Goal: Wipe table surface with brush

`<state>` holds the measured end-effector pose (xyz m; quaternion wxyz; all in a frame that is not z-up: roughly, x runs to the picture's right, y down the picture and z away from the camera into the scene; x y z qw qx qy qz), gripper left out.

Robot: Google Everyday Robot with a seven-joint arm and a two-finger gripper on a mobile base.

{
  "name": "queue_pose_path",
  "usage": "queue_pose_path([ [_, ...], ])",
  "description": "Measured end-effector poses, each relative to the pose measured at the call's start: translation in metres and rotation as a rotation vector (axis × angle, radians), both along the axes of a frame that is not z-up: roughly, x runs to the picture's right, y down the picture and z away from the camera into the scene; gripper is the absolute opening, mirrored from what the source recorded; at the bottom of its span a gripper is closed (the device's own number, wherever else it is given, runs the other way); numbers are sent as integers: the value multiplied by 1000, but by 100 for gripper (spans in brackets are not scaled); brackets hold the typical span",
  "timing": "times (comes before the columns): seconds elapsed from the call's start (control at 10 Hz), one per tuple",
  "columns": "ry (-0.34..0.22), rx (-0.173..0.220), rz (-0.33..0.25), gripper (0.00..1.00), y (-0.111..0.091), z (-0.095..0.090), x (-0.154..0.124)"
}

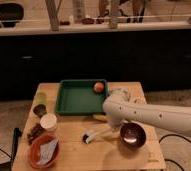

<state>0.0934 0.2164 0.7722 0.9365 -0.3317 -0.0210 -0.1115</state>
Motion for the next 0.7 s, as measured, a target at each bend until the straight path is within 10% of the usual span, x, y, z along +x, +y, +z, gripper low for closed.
queue_pose_path([
  [0.7,-195,-26,-144,1,24,-22,-88],
])
